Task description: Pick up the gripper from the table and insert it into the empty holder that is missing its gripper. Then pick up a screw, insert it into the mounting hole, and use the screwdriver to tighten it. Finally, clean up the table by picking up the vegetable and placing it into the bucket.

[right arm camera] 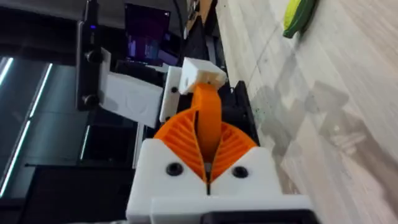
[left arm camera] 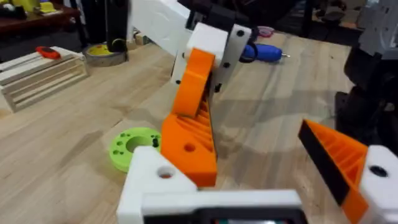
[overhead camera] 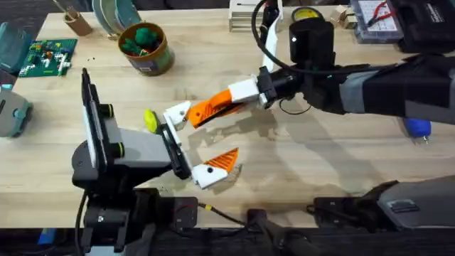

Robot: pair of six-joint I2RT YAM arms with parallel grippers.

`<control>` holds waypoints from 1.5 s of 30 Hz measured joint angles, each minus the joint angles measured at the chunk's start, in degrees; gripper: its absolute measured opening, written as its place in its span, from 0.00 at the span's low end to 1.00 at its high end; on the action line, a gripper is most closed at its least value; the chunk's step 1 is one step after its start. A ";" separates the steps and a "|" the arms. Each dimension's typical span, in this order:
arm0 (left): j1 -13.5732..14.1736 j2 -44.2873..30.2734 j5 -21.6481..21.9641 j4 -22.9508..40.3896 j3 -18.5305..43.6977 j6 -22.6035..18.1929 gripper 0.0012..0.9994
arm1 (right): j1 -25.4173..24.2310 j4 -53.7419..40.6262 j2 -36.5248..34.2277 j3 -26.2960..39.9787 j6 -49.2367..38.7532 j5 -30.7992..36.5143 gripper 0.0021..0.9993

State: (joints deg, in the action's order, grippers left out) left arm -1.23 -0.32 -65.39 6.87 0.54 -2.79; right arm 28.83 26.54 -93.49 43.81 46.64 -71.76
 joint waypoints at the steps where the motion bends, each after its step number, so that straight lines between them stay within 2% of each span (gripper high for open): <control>1: -0.07 0.00 0.32 -0.02 0.00 0.08 0.99 | 0.24 0.13 0.00 0.00 0.10 0.53 0.00; 24: -0.31 0.00 2.35 -0.26 0.00 1.66 0.99 | 4.99 2.70 0.50 0.00 2.30 12.21 0.00; 34: -0.75 0.00 3.88 -0.46 0.00 1.69 0.99 | 8.29 8.46 -1.14 0.00 3.53 15.41 0.00; 45: -1.01 0.00 4.62 -0.55 0.00 1.77 0.99 | 8.77 10.17 -1.95 0.00 3.73 16.48 0.00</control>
State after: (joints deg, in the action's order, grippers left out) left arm -2.24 -0.32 -60.77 6.33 0.54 -1.02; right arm 37.60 36.71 -95.44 43.81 50.38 -55.29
